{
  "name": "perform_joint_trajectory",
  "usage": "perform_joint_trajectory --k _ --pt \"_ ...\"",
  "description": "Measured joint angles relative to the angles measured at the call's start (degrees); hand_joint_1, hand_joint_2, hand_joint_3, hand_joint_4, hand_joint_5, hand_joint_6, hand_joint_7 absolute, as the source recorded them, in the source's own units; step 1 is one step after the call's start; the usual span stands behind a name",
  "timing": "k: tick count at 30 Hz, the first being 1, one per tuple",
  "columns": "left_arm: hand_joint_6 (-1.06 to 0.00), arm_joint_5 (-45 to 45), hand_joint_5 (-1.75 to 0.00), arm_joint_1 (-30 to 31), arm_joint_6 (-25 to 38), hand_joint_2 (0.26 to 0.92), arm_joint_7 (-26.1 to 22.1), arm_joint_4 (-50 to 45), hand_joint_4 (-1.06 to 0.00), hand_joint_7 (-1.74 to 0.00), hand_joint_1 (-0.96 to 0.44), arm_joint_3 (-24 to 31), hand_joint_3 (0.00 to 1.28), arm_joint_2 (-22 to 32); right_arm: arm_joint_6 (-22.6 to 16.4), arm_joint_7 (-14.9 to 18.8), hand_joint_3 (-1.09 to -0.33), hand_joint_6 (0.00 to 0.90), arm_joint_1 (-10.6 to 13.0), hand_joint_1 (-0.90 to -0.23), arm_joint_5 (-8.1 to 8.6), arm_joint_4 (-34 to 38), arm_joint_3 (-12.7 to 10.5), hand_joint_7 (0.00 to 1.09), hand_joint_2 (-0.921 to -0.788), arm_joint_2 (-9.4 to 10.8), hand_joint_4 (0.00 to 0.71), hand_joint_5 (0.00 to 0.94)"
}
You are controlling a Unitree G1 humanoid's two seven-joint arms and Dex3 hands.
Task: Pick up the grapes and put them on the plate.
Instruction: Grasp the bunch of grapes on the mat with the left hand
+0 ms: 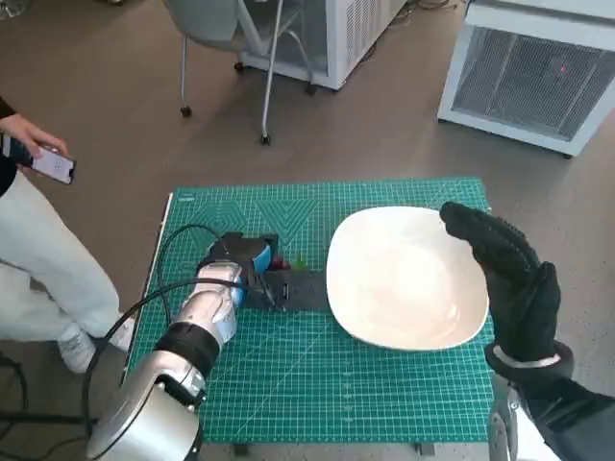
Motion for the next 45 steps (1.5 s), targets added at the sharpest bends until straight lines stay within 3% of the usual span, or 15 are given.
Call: perform_joint_trajectory --k 4,8,21,29,37,45 --pt "-0.53 1.87 -1.58 0.5 -0.75 0.916 2.54 -0.21 -0.35 -0.03 0.34 -1.59 0.37 -0.03 0.0 0.0 -0.602 0.036 -0.01 -0.513 -0.02 0.0 0.0 0.62 -0.921 0.0 0.381 0.009" --pt "-0.53 2.63 -1.63 0.9 -0.99 0.92 2.76 -0.2 -0.3 -0.03 0.34 -2.28 0.42 -0.02 -0.01 0.0 -0.603 0.037 -0.01 -0.517 -0.01 0.03 -0.02 0.62 -0.921 -0.03 0.382 0.009" --pt "-0.7 2.34 -1.57 1.11 -1.18 0.88 0.4 -0.18 -0.39 -0.13 0.35 -1.76 0.41 -0.02 -0.04 0.01 -0.6 0.038 -0.04 -0.522 0.03 0.21 -0.09 0.62 -0.921 -0.22 0.383 0.009" --pt "-0.64 2.31 -1.62 1.13 -1.22 0.769 0.03 -0.1 -0.4 -0.12 0.36 -1.61 0.61 -0.03 -0.18 0.02 -0.6 0.037 -0.12 -0.524 0.07 0.44 -0.09 0.61 -0.921 -0.23 0.383 0.008" --pt "-0.65 2.31 -1.63 1.13 -1.21 0.742 -0.27 -0.01 -0.39 -0.12 0.37 -1.59 0.66 -0.07 -0.18 0.05 -0.599 0.039 -0.13 -0.525 0.25 0.44 -0.08 0.61 -0.921 -0.25 0.384 0.008" --pt "-0.57 2.33 -1.64 1.14 -1.15 0.734 -0.26 0.02 -0.4 -0.08 0.37 -1.59 0.68 -0.07 -0.17 0.12 -0.598 0.04 -0.13 -0.525 0.61 0.43 -0.08 0.61 -0.921 -0.29 0.385 0.008"
